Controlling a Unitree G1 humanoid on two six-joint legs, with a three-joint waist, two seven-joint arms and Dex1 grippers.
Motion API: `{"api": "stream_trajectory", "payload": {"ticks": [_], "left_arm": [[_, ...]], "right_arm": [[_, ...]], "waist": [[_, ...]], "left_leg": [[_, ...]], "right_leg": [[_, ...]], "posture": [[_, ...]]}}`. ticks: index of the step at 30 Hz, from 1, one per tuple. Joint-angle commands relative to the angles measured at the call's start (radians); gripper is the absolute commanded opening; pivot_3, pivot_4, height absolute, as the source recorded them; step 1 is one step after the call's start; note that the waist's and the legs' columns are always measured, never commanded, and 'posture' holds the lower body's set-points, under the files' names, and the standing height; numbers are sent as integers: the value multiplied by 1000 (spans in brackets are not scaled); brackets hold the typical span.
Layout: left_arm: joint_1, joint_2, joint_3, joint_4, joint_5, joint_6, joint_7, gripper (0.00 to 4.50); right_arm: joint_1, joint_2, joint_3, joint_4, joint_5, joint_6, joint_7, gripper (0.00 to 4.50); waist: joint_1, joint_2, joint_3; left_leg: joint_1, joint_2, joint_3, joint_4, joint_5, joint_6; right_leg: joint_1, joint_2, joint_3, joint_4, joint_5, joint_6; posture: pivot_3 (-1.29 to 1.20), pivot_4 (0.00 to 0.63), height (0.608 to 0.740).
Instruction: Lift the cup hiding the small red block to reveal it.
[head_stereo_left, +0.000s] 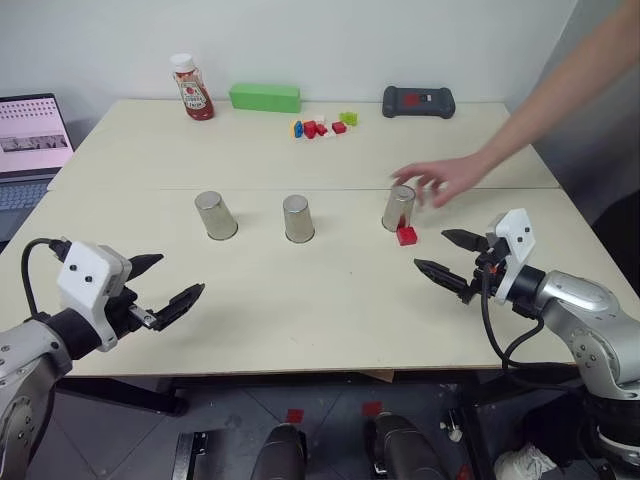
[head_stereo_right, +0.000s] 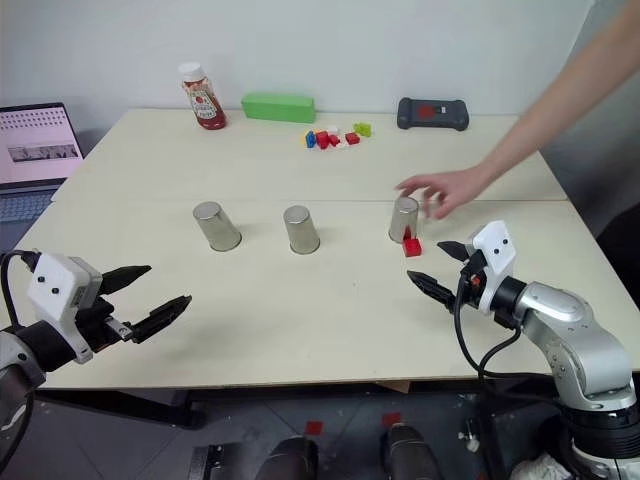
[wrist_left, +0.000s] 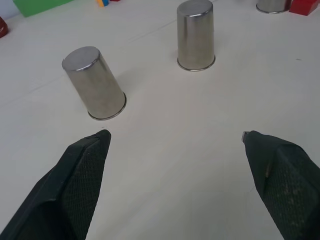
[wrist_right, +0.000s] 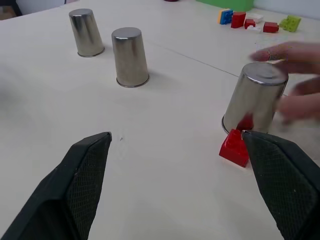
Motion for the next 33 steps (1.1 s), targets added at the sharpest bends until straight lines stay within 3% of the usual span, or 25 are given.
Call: {"api": "stream_trajectory", "payload": {"ticks": [1, 33], "left_arm": [[-14, 21, 2, -4, -11, -1, -12, 4500], [-51, 21, -23, -5, -24, 22, -16, 4500]], "right_arm": [[10, -3, -31, -43, 23, -10, 8, 4440], [9, 12, -14, -57, 23, -9, 11, 4440]], "waist": [[0, 0, 0], [0, 0, 0]], "left_leg": [[0, 0, 0, 0, 0, 0], [0, 0, 0, 0, 0, 0]], "right_leg": [[0, 0, 0, 0, 0, 0], [0, 0, 0, 0, 0, 0]], "posture": [[0, 150, 740], [0, 150, 740]]}}
